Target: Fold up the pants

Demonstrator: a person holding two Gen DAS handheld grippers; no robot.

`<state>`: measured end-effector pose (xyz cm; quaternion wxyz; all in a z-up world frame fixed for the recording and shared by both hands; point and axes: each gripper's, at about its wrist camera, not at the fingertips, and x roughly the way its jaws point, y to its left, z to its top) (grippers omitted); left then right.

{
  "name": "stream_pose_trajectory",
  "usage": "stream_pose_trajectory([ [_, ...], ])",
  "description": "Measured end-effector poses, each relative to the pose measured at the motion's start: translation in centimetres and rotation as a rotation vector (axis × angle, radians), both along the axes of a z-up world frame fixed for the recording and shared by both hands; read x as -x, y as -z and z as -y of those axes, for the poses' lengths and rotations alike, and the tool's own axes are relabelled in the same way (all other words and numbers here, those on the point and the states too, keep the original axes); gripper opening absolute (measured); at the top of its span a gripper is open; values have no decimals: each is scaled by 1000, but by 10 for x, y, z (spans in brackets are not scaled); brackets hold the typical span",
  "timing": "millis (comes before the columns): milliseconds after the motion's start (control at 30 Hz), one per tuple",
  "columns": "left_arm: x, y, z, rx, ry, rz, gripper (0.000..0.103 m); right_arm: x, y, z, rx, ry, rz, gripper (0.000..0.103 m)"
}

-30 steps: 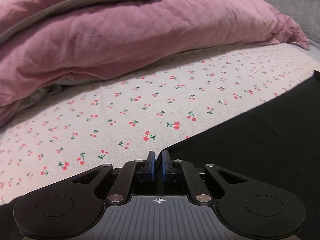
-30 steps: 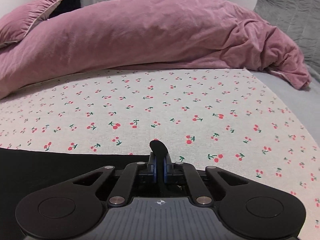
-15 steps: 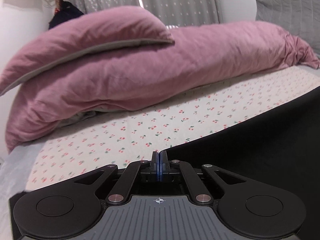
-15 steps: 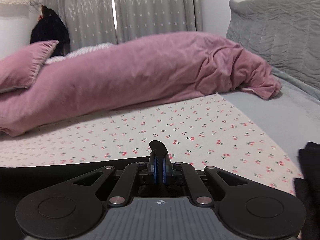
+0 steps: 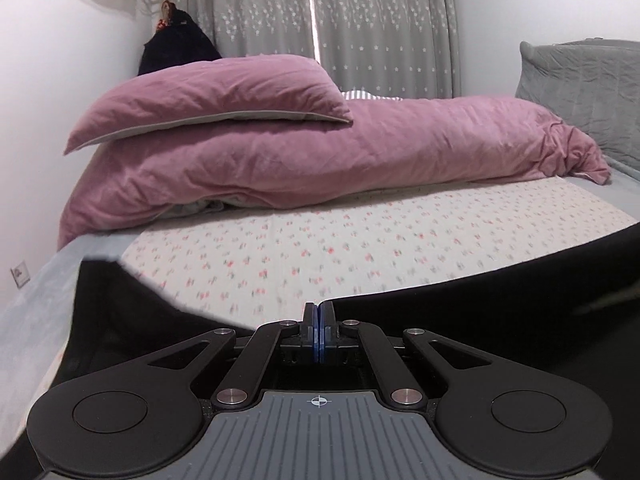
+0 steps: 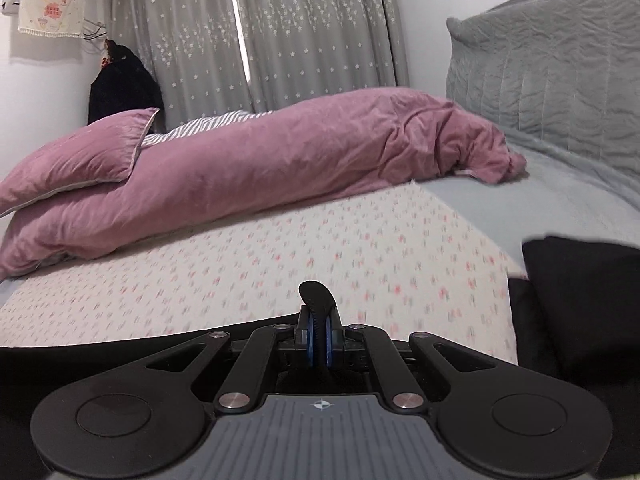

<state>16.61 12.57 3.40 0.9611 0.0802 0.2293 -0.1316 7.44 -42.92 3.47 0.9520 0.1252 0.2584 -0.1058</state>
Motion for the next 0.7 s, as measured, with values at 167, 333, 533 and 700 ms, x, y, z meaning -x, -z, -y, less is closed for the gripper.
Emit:
stream_pose_trajectory([
  [167, 45, 27, -9, 28, -13, -57, 0, 43, 22, -3, -69, 3, -37, 3],
  [333, 67, 57, -25, 70, -35, -152, 1, 64, 52, -7, -133, 10, -133, 4],
  [533, 76, 76, -34, 95, -54, -268, 1, 73, 86, -14, -175, 33, -270, 6],
  [700, 82, 82, -31, 61, -56, -306, 3, 85, 82, -15, -182, 43, -263, 27],
])
